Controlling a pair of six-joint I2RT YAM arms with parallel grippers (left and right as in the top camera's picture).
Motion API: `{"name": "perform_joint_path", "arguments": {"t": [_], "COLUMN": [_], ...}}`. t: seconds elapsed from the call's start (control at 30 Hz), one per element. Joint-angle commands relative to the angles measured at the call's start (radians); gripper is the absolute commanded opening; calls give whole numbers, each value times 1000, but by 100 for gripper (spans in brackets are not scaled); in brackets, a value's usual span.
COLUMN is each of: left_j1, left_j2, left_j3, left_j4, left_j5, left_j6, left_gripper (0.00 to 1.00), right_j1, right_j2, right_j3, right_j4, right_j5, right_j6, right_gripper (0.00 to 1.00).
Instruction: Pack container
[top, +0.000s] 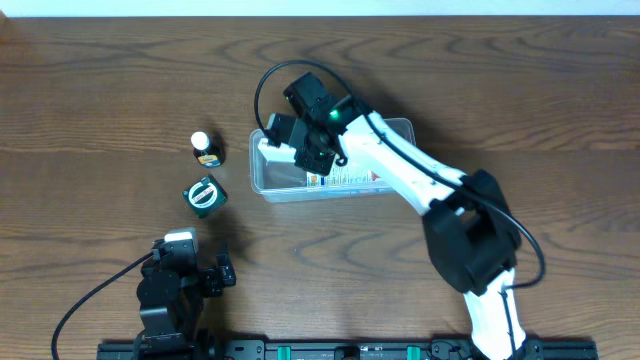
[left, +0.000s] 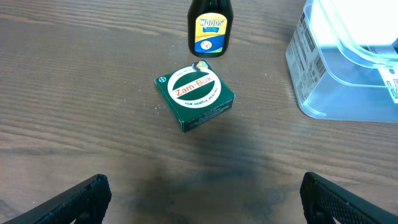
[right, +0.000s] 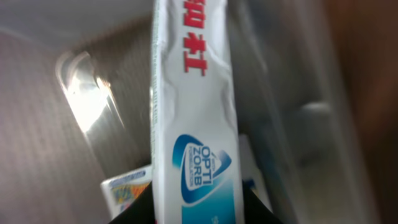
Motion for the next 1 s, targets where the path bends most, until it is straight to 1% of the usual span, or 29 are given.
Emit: {"name": "perform_joint_path", "arguments": {"t": [0.0, 0.13, 0.2, 0.23, 0.37, 0.4, 0.5, 0.67, 0.77, 0.9, 0.97], "left_j1": [-1, -1, -1, -1, -1, -1, -1, -1, -1, -1, -1], "left_j2": [-3, -3, -3, -3, -3, -3, -3, -3, -3, -3, -3], "left_j3": [2, 2, 2, 2, 2, 2, 2, 2, 2, 2, 2], "left_j4": [0, 0, 0, 0, 0, 0, 0, 0, 0, 0, 0], "left_j5": [7, 7, 7, 7, 7, 7, 7, 7, 7, 7, 7], "left_j6": [2, 2, 2, 2, 2, 2, 2, 2, 2, 2, 2], "left_gripper": [98, 98, 98, 98, 98, 98, 98, 98, 98, 98, 98], "right_j1": [-3, -16, -25, -34, -74, -84, -101, -80, -46, -11, -7], "right_j2": [-99, -123, -122, -122, -122, -122, -122, -122, -122, -102, -77], "right_j3": [20, 20, 19, 16, 14, 14, 14, 14, 14, 14, 14], "right_j4": [-23, -121, -179, -208, -228, -228, -221, -216, -200, -128, -97], "right_j5": [-3, -3, -3, -3, -8, -26, -154, -168, -167, -152, -139], "right_j6": [45, 45, 46, 50, 106, 114, 112, 84, 32, 29, 30], "right_gripper": [31, 32, 30, 27, 23, 24, 44, 63, 69, 71, 73]}}
